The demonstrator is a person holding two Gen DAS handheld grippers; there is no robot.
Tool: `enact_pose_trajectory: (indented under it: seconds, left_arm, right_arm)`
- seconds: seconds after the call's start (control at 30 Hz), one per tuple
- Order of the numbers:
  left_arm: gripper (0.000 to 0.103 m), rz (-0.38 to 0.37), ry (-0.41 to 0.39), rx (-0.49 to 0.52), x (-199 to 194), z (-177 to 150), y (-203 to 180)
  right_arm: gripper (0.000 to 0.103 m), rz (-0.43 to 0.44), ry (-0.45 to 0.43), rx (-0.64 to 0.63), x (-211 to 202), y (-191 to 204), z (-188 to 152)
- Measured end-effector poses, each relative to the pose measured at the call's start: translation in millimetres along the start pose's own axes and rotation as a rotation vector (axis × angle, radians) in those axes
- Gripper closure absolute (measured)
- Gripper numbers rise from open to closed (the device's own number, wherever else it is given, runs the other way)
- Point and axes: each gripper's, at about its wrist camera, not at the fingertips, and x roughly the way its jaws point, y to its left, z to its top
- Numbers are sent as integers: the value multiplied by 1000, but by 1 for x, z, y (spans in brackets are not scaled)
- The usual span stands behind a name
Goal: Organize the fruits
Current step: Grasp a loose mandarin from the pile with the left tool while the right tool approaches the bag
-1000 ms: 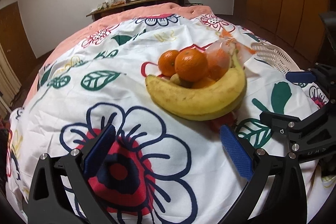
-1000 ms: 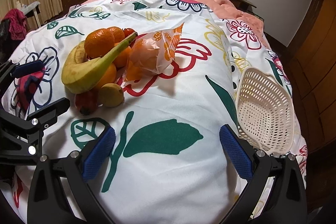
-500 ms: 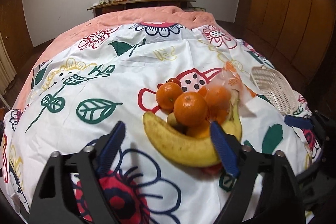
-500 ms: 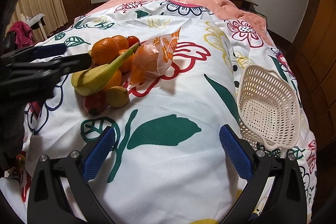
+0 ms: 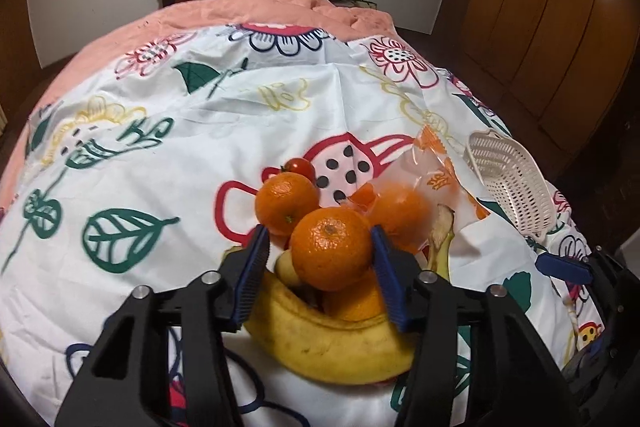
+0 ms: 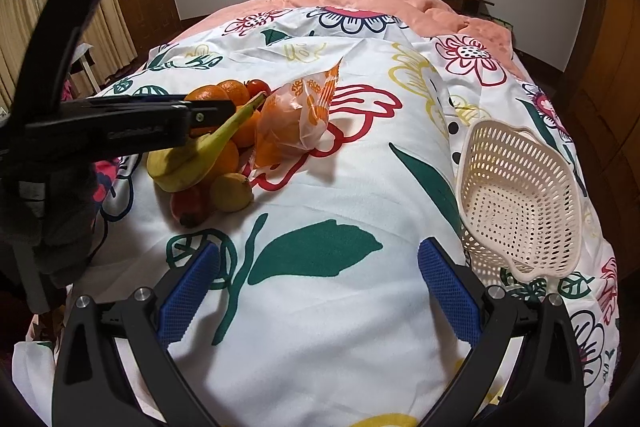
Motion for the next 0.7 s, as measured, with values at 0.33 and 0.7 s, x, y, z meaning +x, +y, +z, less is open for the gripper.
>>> enact_pose_trajectory:
  seconds: [0.33, 0.7]
  left_arm:
    - [63, 10, -43, -16, -16, -4, 1]
    - [63, 48, -85, 6, -41, -11, -2]
  right_arm:
    - [5, 54, -18, 57, -9, -9, 6]
    - [5, 102, -78, 150, -12, -21, 71]
